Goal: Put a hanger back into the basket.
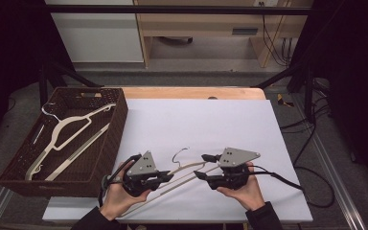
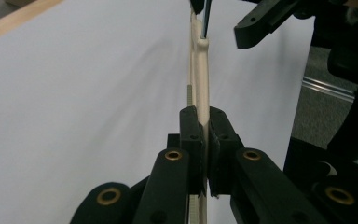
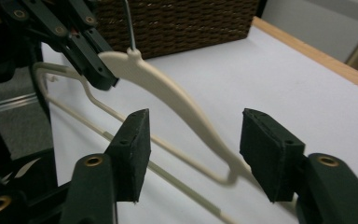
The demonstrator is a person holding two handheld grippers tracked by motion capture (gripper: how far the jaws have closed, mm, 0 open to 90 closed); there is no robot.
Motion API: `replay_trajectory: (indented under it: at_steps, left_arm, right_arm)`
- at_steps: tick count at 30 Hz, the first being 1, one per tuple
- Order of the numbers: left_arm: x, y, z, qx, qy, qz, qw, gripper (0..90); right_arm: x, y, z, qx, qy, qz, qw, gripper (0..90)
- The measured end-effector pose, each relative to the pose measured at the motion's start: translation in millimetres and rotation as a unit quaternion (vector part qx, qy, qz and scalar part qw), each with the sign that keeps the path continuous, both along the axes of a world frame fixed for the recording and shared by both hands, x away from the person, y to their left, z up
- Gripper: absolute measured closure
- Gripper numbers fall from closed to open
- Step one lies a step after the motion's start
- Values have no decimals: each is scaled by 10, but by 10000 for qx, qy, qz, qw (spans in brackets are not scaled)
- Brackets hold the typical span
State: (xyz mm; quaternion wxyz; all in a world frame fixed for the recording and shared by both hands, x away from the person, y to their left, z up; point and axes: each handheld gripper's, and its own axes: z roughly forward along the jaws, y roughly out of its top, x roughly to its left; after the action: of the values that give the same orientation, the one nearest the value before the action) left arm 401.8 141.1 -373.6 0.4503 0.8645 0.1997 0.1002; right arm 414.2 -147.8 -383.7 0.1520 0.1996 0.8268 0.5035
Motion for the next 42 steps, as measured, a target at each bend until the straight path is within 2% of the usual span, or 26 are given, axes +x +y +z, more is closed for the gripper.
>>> replay_trajectory:
  at_steps: [2,5,7,8,9,10,13,16,21,22,23,26,27,32,38,42]
  left_arm:
    - [-2,50,62,-57,-60,70,9999,868]
    - [-6,134,176,-166,-122,188,9996,868]
    - [-4,190,257,-220,-172,257,9993,868]
    - [-4,190,257,-220,-172,257,9993,868]
    - [-1,243,329,-262,-209,302,9990,868]
    - [7,307,413,-313,-232,353,9986,868]
    - [23,419,547,-408,-281,433,9978,868]
    - [35,490,629,-478,-319,463,9973,867]
    - [111,714,862,-537,-458,623,9956,867]
    - [111,714,862,-537,-458,623,9956,867]
    - [161,807,936,-557,-500,710,9947,867]
    - [251,966,1031,-553,-580,852,9931,867]
    - [272,1004,1047,-532,-599,891,9928,867]
    - [403,1261,1109,-521,-665,1176,9895,868]
    - [529,1522,1133,-534,-680,1339,9872,868]
    - [599,1661,1134,-502,-663,1468,9857,868]
  right_arm:
    - [-15,-51,21,28,-70,-114,9999,368]
    - [-27,-158,44,197,-107,-375,9990,286]
    - [-34,-235,52,286,-95,-554,9980,248]
    - [-34,-235,52,286,-95,-554,9980,248]
    - [-44,-325,49,397,-120,-733,9964,211]
    - [-48,-366,44,435,-99,-784,9959,199]
    - [-59,-464,21,501,-58,-1027,9934,155]
    - [-56,-530,-13,540,6,-1167,9917,132]
    - [-32,-688,-147,617,200,-1411,9879,112]
    - [-32,-688,-147,617,200,-1411,9879,112]
    - [-32,-734,-167,614,212,-1514,9863,102]
    - [-32,-776,-172,647,207,-1577,9851,99]
    - [-30,-793,-177,661,208,-1634,9841,97]
    - [-23,-829,-199,608,221,-1706,9832,91]
    - [-13,-836,-227,427,181,-1877,9811,55]
    - [-15,-834,-229,405,182,-1897,9808,51]
